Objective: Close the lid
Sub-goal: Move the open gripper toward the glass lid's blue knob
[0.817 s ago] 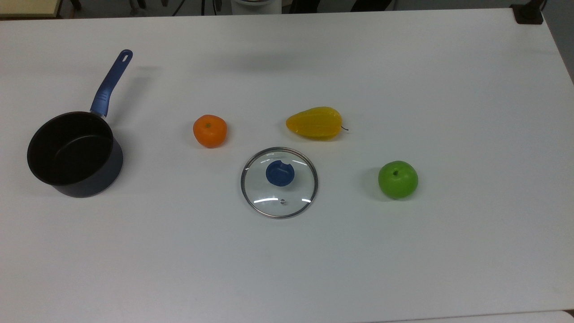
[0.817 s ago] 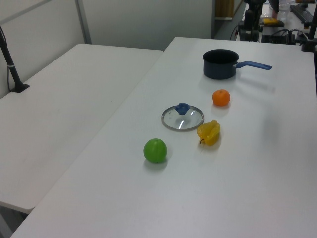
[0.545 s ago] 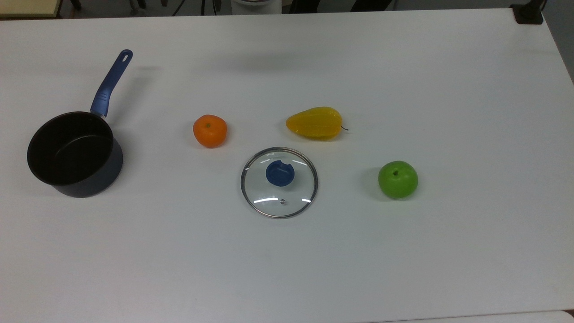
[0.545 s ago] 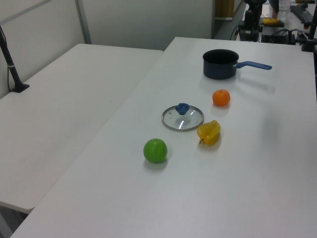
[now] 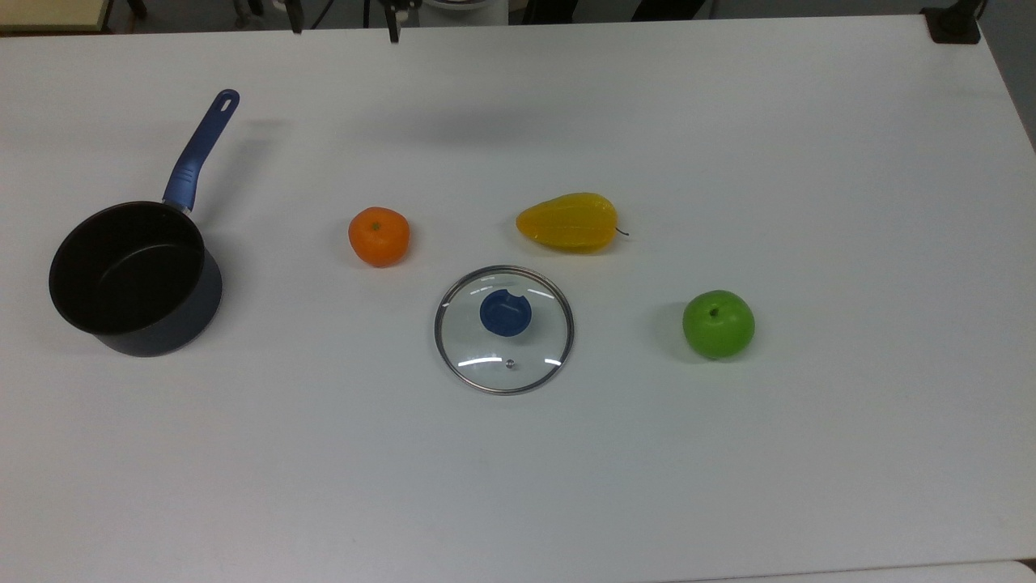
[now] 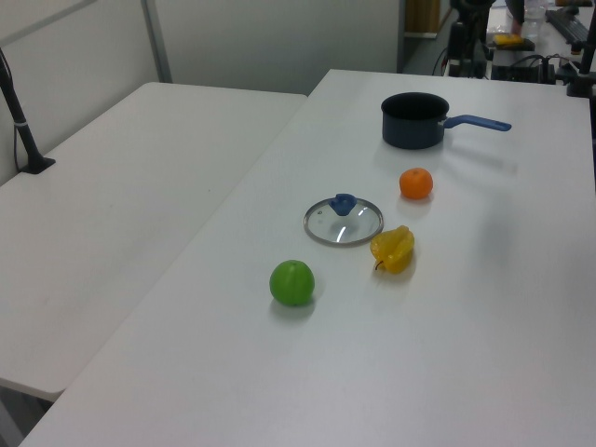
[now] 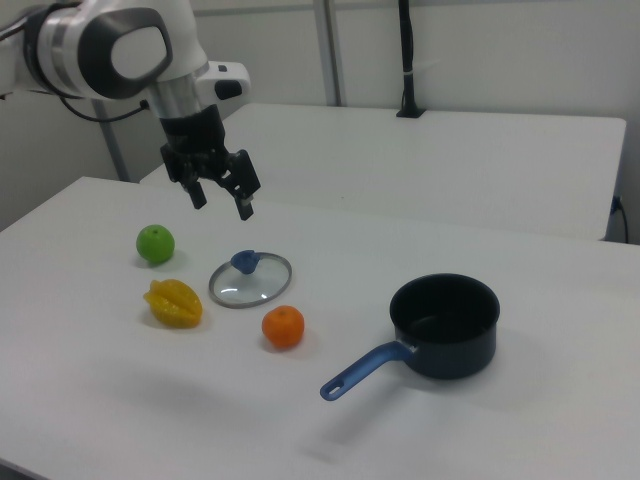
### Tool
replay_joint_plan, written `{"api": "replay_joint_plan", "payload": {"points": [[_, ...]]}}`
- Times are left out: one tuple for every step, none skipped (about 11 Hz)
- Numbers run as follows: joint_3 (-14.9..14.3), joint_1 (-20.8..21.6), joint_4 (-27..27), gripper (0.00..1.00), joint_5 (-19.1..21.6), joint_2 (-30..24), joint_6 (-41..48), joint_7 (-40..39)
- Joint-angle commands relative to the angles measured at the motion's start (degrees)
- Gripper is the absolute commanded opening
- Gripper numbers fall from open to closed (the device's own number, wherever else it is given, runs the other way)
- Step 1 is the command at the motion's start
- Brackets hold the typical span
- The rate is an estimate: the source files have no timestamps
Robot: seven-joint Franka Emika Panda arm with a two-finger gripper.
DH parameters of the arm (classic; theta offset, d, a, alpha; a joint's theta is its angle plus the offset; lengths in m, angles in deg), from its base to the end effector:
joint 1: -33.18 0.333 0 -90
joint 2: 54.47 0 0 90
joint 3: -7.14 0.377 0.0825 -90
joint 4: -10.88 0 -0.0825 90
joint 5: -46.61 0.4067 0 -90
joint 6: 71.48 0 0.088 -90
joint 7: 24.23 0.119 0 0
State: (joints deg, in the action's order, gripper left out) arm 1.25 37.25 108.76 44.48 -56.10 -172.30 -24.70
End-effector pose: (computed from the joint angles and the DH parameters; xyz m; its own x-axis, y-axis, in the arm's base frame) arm 0.5818 -0.0231 0.6383 0.9967 -0.0167 0.0791 -0.0195 -0.9992 0.0347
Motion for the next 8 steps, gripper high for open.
{"api": "replay_joint_plan", "payload": {"points": [[-0.08,4.17,0.55,1.0,1.43,4.68,-9.62,11.07],[-0.17,5.32,0.73,1.0,1.43,7.05,-13.66,14.76],[-0.17,6.98,0.82,1.0,0.73,9.51,-17.79,18.62],[-0.17,7.96,0.73,1.0,0.46,11.89,-21.39,22.06],[-0.17,8.66,0.82,1.0,0.46,13.91,-24.56,23.92],[-0.17,9.72,0.82,1.0,0.37,16.37,-27.38,24.72],[-0.17,10.6,0.82,1.0,-0.32,18.74,-30.28,25.68],[-0.17,11.04,0.73,1.0,-1.64,20.86,-32.83,27.26]]}}
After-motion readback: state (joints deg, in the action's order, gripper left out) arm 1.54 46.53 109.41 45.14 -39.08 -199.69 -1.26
